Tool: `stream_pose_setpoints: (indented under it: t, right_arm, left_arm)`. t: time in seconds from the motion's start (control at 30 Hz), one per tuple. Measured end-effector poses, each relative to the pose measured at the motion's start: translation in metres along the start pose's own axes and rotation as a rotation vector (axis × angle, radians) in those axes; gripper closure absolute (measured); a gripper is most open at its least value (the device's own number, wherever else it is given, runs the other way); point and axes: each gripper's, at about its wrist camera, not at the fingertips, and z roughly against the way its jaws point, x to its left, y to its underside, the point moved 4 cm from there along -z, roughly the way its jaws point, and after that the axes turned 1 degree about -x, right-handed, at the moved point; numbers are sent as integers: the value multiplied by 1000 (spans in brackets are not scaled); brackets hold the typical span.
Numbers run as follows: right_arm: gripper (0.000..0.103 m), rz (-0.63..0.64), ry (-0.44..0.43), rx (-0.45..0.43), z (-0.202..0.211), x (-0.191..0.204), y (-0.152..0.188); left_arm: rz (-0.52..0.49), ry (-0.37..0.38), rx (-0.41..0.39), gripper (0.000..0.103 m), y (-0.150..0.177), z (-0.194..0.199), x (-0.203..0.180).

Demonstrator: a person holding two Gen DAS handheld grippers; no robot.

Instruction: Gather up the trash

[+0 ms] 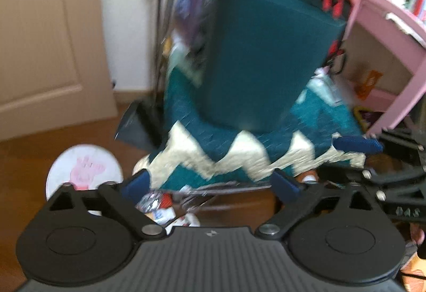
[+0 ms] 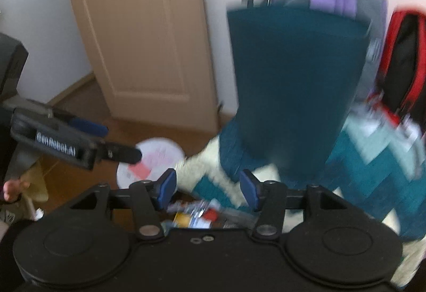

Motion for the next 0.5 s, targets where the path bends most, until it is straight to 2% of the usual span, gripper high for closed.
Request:
stream_pose_setpoints:
  t: [0.27, 0.5]
  right_arm:
    - [50, -109, -32, 244, -126, -8, 74]
    - [50, -141, -47, 427, -212, -20, 140]
  left_arm:
    - [89, -73, 171, 2, 46, -100, 80]
    - [69, -93, 326, 2, 94, -189, 125]
